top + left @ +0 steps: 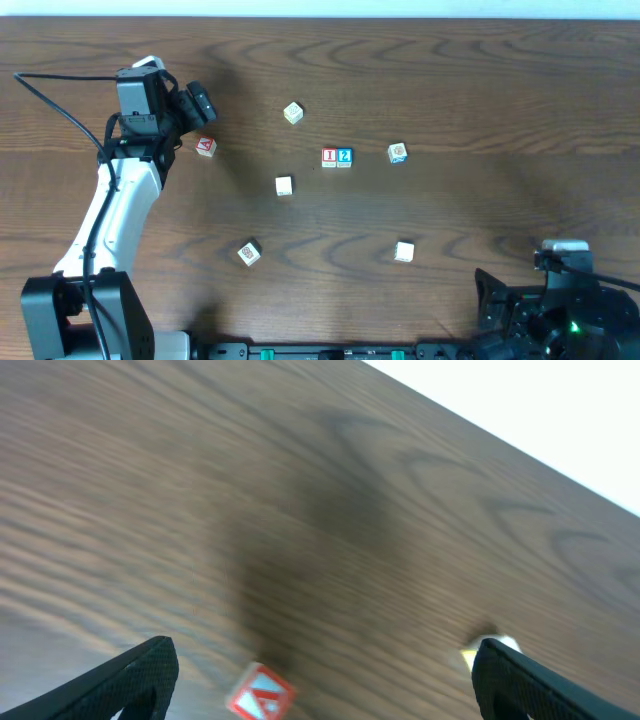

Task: Spell out Ai2
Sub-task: 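Move the left gripper forward toward the red 'A' block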

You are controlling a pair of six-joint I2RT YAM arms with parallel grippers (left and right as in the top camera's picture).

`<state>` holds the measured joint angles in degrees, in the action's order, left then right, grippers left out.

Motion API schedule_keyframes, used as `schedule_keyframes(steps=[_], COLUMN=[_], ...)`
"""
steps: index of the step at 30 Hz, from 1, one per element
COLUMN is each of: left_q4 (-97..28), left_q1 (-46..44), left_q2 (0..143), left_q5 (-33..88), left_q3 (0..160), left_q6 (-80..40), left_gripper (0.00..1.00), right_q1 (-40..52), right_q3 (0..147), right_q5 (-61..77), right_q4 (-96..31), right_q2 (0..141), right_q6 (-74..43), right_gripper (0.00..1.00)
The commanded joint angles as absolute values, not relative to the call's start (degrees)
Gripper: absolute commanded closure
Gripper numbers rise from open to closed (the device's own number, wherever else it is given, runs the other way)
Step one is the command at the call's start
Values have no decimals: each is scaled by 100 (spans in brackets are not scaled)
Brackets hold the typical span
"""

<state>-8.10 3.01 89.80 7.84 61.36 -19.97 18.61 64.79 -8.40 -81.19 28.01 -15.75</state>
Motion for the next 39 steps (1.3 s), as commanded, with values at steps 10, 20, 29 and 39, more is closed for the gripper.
schedule_keyframes(steps=[10,20,29,39], left_q4=[-913,-2303,-2596,-3968], left_q1=[-93,-663,-279,-189], left_q2=[9065,9065,9166,10541], left_q5=[884,-1068,-810,-464], left_q3=[6241,6241,6292,7915], left_q6=[-3844,-6676,-7483,-7303], left_gripper=[4,18,26,23], right_q1=[1883,1883,1883,1883], right_q3=[6479,6479,6479,6479], right_q5=[-836,-838,-838,-838], right_q4=[-8117,-8117,-8117,-8117], right_q2=[2790,2790,2790,2790], right_q6=[-1603,-1603,-1603,-1603], right_gripper=[1,1,1,1])
